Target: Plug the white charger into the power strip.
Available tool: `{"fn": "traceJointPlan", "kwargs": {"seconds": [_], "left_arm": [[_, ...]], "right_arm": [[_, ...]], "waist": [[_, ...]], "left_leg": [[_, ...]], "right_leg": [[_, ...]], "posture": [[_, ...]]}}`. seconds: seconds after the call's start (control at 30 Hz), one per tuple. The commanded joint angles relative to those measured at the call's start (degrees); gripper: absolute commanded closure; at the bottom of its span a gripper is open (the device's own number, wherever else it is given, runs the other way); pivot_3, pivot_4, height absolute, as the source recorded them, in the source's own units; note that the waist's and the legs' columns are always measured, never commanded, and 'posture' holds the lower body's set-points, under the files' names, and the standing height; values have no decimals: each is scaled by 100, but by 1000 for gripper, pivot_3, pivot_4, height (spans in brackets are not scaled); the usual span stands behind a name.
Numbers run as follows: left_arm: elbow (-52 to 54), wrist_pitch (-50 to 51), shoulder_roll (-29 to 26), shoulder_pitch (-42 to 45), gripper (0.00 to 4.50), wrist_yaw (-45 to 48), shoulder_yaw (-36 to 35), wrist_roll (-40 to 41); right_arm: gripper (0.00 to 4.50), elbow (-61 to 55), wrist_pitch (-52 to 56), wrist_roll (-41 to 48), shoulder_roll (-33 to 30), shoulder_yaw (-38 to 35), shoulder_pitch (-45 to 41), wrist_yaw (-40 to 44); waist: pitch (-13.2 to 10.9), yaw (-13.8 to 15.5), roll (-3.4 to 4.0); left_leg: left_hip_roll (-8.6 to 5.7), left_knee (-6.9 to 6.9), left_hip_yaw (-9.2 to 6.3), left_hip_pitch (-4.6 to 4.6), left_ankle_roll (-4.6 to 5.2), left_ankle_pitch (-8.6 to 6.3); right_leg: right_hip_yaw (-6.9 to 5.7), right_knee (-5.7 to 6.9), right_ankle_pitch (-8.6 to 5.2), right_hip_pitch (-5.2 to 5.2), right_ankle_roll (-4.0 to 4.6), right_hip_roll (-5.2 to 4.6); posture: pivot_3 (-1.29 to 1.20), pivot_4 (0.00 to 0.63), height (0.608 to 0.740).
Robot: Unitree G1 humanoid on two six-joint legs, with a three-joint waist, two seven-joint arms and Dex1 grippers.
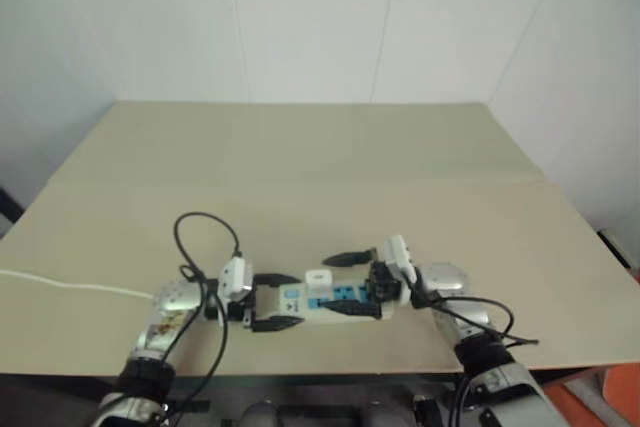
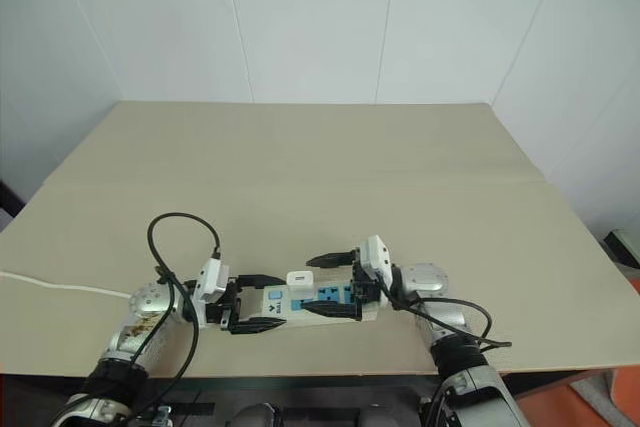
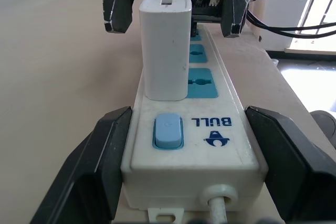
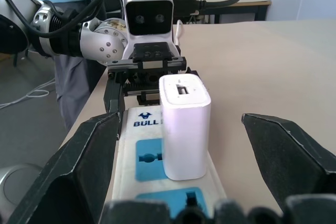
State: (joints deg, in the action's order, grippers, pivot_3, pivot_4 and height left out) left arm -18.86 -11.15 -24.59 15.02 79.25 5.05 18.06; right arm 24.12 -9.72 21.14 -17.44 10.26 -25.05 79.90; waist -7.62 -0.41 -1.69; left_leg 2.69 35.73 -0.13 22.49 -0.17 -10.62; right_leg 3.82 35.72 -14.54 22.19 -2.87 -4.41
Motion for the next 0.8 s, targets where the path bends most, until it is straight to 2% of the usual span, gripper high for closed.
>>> {"fn": "traceJointPlan", "kwargs": {"seconds": [0.03, 0.13, 0.27, 0.4, 0.47, 0.53, 0.7, 0.8], "left_arm": [[-171, -120, 154, 168, 1266, -790, -227, -151], [-297, -117, 189, 279, 1266, -909, -208, -171], [-431, -44, 192, 430, 1266, -850, -146, -76], [-466, 24, 99, 468, 1266, -386, -38, 78], [-600, -129, 72, 491, 530, -292, -7, -3], [-748, -198, 66, 538, 39, -161, -18, 0], [-992, -522, -17, 694, 39, 138, -89, 29], [-506, -381, -346, 583, 39, 394, -185, 208]], "right_arm": [[64, 135, 151, -7, -154, -202, -44, -74], [64, 257, -239, -135, -163, -469, -173, -515], [64, 207, -115, -8, -353, -693, -214, -543], [64, 32, -124, 66, -483, -977, -86, -827], [0, -61, -126, 76, -581, -1114, -41, -944], [0, -178, -117, 113, -678, -1237, 0, -1028], [0, -646, 198, 400, -1097, -1504, 196, -884], [0, -902, 382, 573, -1529, -1654, 366, -588]], "waist": [[-1, 4, 0], [-5, -4, 4], [-19, -32, 16], [-22, -38, 15], [-24, -38, 17], [-27, -37, 22], [-29, -37, 22], [-40, -50, 21]], "left_leg": [[0, 1, 3, 8, 0, 0], [1, 1, 3, 25, 1, 1], [2, 0, 2, 41, 1, 1], [1, -4, 2, 59, 0, 0], [1, -7, 2, 71, 0, 0], [0, -8, 2, 77, 0, 0], [0, -8, 2, 74, 0, 0], [1, -6, 3, 75, 0, 0]], "right_leg": [[0, 0, 0, -2, 0, -1], [0, 3, 9, 8, 10, 4], [0, 3, 20, 20, -10, 12], [0, 3, 29, 38, -23, 14], [0, 2, 31, 52, -20, 16], [1, 1, 31, 56, -20, 15], [1, 1, 30, 55, -22, 16], [1, 1, 27, 56, -27, 16]], "posture": [[0, 150, 740], [0, 150, 740], [0, 150, 740], [0, 150, 740], [0, 150, 740], [0, 150, 740], [0, 150, 740], [0, 150, 740]]}}
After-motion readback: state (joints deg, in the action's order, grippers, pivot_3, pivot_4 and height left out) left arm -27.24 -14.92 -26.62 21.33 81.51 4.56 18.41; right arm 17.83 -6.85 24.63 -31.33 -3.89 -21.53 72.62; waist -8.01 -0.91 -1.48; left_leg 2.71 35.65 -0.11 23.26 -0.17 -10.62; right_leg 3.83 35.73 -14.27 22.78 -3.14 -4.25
